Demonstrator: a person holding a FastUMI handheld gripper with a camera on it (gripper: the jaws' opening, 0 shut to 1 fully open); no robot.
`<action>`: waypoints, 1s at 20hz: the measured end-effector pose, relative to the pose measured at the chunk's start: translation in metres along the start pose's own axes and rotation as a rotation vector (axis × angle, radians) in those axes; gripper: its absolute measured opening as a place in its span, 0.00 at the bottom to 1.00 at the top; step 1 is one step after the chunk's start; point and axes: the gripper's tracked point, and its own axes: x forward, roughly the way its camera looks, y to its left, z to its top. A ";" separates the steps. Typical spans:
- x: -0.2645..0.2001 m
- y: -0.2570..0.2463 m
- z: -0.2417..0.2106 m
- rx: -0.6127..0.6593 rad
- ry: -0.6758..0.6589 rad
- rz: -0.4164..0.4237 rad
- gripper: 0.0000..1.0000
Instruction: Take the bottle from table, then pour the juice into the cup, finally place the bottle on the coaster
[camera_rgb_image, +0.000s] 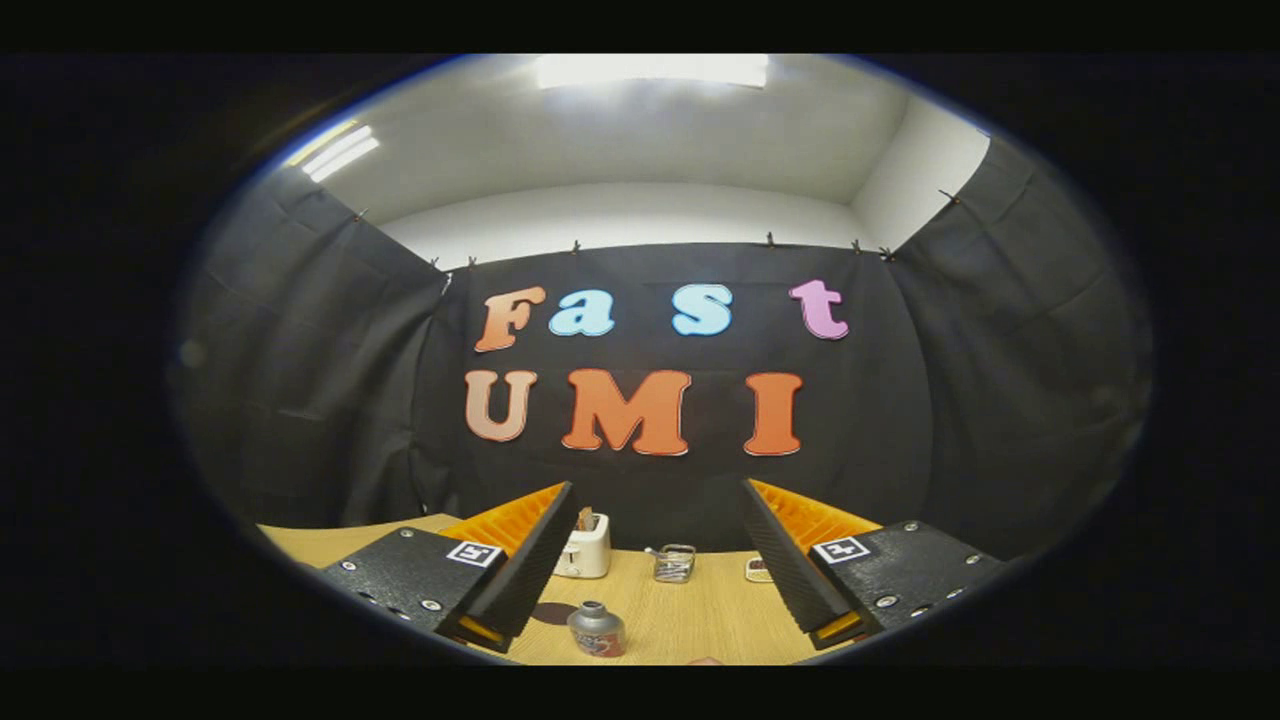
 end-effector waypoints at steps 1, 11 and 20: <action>0.001 0.000 0.000 -0.001 -0.001 0.002 0.97; -0.002 0.014 -0.036 0.027 0.031 0.038 0.97; -0.009 0.044 -0.146 0.028 0.176 0.112 0.97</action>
